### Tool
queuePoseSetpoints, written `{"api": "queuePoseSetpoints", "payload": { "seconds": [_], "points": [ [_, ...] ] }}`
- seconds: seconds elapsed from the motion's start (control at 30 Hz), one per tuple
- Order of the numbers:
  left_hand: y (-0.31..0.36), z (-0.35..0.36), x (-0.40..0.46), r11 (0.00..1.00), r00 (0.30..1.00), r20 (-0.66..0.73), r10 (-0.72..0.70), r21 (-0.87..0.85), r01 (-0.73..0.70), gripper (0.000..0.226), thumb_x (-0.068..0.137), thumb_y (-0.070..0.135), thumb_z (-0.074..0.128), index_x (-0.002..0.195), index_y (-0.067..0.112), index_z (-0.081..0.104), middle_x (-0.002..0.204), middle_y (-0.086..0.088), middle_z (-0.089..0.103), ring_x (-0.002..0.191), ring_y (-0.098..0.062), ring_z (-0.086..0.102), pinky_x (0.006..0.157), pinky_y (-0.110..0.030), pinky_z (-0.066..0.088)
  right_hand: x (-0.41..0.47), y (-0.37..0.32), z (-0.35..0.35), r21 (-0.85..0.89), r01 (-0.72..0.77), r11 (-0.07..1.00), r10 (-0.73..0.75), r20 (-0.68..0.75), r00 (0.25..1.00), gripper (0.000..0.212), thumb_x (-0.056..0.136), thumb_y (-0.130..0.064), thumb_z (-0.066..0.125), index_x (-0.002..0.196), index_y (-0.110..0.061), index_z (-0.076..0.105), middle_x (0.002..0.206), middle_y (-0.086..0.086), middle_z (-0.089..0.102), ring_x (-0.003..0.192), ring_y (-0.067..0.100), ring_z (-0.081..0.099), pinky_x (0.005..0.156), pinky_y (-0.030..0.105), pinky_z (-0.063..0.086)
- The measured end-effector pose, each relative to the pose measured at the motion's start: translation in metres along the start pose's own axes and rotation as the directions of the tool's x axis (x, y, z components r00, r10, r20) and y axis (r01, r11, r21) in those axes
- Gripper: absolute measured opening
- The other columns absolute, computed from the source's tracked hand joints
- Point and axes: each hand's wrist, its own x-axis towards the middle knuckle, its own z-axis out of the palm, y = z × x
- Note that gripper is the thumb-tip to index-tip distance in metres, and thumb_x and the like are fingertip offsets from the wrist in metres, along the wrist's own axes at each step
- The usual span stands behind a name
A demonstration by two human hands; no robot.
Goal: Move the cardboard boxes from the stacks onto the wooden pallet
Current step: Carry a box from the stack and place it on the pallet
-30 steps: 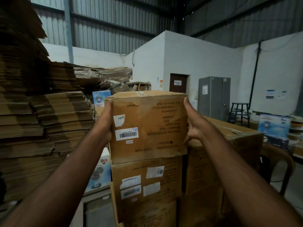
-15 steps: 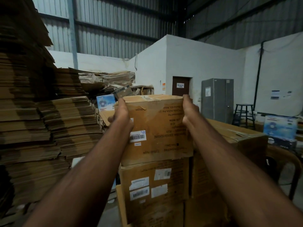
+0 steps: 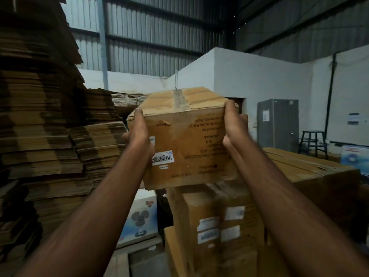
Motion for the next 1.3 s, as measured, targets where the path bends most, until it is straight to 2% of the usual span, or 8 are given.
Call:
{"api": "queuePoseSetpoints", "payload": {
  "seconds": [0.2,0.37,0.47,0.57,0.8,0.97,1.13,1.3],
  "points": [
    [0.077,-0.103,0.015,0.998,0.997,-0.057,0.057,0.015,-0.056,0.086,0.06,0.062,0.074,0.134,0.028,0.045,0.118,-0.017,0.067,0.087,-0.036,0.075,0.07,-0.054,0.061,-0.052,0.041,0.109,-0.028,0.01,1.0,-0.009,0.033,0.999,0.081,0.05,-0.078,0.054,0.116,-0.031,0.046,0.113,0.005,0.062,0.102,0.029,0.061,0.084,0.049,0.054],
    [0.115,-0.19,0.022,0.984,0.972,-0.194,0.13,0.147,-0.102,0.094,0.061,0.068,0.068,0.14,0.032,0.034,0.122,-0.011,0.06,0.098,-0.03,0.068,0.077,-0.051,0.059,-0.11,0.089,0.179,0.015,-0.068,0.998,0.067,0.066,0.996,0.065,0.072,-0.065,0.057,0.124,-0.028,0.046,0.11,0.006,0.064,0.098,0.024,0.064,0.078,0.041,0.058],
    [0.112,-0.245,0.03,0.987,0.976,-0.199,0.092,0.147,-0.063,0.093,0.053,0.075,0.07,0.132,0.033,0.044,0.121,-0.008,0.066,0.097,-0.028,0.071,0.071,-0.048,0.06,-0.131,0.133,0.207,-0.028,-0.105,0.994,0.107,0.067,0.992,0.082,0.065,-0.068,0.055,0.132,-0.023,0.047,0.117,0.007,0.065,0.098,0.024,0.066,0.06,0.032,0.053],
    [0.1,-0.292,0.024,0.98,0.944,-0.311,0.113,0.193,-0.053,0.08,0.073,0.064,0.069,0.134,0.027,0.034,0.119,-0.006,0.057,0.1,-0.024,0.065,0.076,-0.046,0.06,-0.154,0.183,0.219,-0.058,-0.156,0.986,0.16,0.066,0.985,0.074,0.074,-0.063,0.055,0.136,-0.024,0.046,0.108,0.002,0.068,0.094,0.021,0.067,0.058,0.029,0.047],
    [0.028,-0.399,0.017,0.934,0.905,-0.425,0.026,0.332,0.129,0.064,0.081,0.06,0.063,0.126,0.024,0.034,0.122,-0.007,0.049,0.105,-0.027,0.059,0.082,-0.051,0.059,-0.2,0.314,0.201,-0.174,-0.328,0.928,0.323,-0.061,0.945,0.073,0.067,-0.063,0.06,0.125,-0.02,0.056,0.119,0.007,0.066,0.098,0.024,0.067,0.071,0.036,0.057],
    [-0.049,-0.461,0.014,0.91,0.788,-0.609,-0.088,0.273,0.313,0.066,0.061,0.068,0.068,0.109,0.026,0.052,0.117,-0.011,0.063,0.096,-0.033,0.067,0.072,-0.059,0.06,-0.217,0.407,0.16,-0.331,-0.428,0.841,0.431,-0.068,0.9,0.056,0.083,-0.054,0.055,0.124,-0.016,0.051,0.112,0.005,0.06,0.1,0.028,0.061,0.073,0.041,0.046],
    [-0.142,-0.513,0.008,0.836,0.714,-0.683,-0.151,0.297,0.461,0.059,0.082,0.057,0.065,0.121,0.018,0.043,0.117,-0.008,0.055,0.099,-0.026,0.06,0.075,-0.044,0.06,-0.228,0.511,0.116,-0.436,-0.566,0.699,0.554,-0.169,0.815,0.047,0.092,-0.044,0.055,0.131,-0.018,0.051,0.138,0.008,0.051,0.123,0.031,0.049,0.096,0.047,0.043],
    [-0.225,-0.576,0.023,0.779,0.62,-0.768,-0.161,0.287,0.557,0.044,0.09,0.047,0.066,0.116,0.018,0.045,0.118,-0.009,0.058,0.102,-0.026,0.062,0.087,-0.05,0.058,-0.241,0.612,0.091,-0.455,-0.642,0.617,0.61,-0.239,0.756,0.04,0.092,-0.042,0.056,0.123,-0.016,0.053,0.126,0.001,0.057,0.11,0.025,0.053,0.091,0.041,0.044]
  ]
}}
